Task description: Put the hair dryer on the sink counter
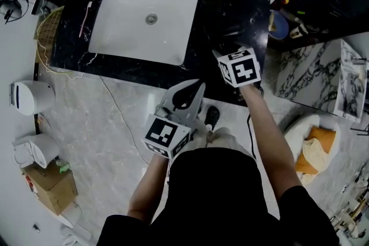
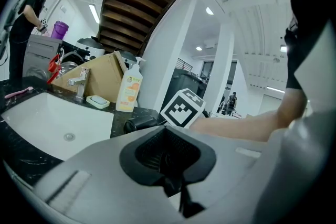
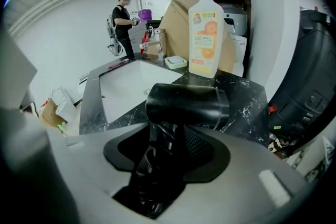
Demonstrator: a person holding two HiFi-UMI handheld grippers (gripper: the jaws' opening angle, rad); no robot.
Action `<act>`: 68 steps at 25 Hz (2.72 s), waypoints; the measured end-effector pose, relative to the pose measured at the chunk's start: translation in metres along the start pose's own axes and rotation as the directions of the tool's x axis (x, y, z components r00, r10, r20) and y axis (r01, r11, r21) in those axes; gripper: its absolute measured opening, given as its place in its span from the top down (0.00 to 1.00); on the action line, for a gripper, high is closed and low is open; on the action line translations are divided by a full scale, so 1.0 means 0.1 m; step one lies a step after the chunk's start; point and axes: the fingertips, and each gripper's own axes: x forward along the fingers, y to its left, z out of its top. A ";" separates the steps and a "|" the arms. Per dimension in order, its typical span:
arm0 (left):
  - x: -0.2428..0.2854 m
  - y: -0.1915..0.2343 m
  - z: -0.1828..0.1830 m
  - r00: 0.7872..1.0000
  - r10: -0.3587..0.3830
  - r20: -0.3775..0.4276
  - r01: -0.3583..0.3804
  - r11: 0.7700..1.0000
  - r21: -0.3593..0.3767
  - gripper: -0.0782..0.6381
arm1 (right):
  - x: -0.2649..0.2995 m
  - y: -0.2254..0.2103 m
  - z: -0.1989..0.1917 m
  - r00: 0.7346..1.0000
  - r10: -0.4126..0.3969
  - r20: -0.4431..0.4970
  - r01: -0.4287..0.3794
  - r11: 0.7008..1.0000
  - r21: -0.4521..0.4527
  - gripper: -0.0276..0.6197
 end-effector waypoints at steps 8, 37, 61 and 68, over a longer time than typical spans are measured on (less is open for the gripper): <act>-0.03 -0.01 0.02 1.000 0.004 0.005 -0.004 1.000 0.005 0.89 | -0.02 0.00 0.02 1.000 0.001 0.012 -0.001 1.000 0.013 0.63; -0.60 -0.83 -0.14 0.996 0.079 0.028 -0.081 0.995 0.065 0.89 | -1.33 0.36 -0.20 0.948 0.048 0.314 -0.028 0.997 -0.067 0.77; -1.37 -0.90 -0.25 0.997 -0.066 0.036 0.062 0.993 0.104 0.89 | -2.17 1.42 -0.79 0.880 -0.031 0.474 0.023 0.999 0.024 0.92; -1.90 -1.05 -0.26 0.987 -0.148 0.059 0.138 0.979 0.152 0.89 | -2.62 2.05 -1.01 0.850 -0.091 0.519 0.059 0.995 0.078 0.92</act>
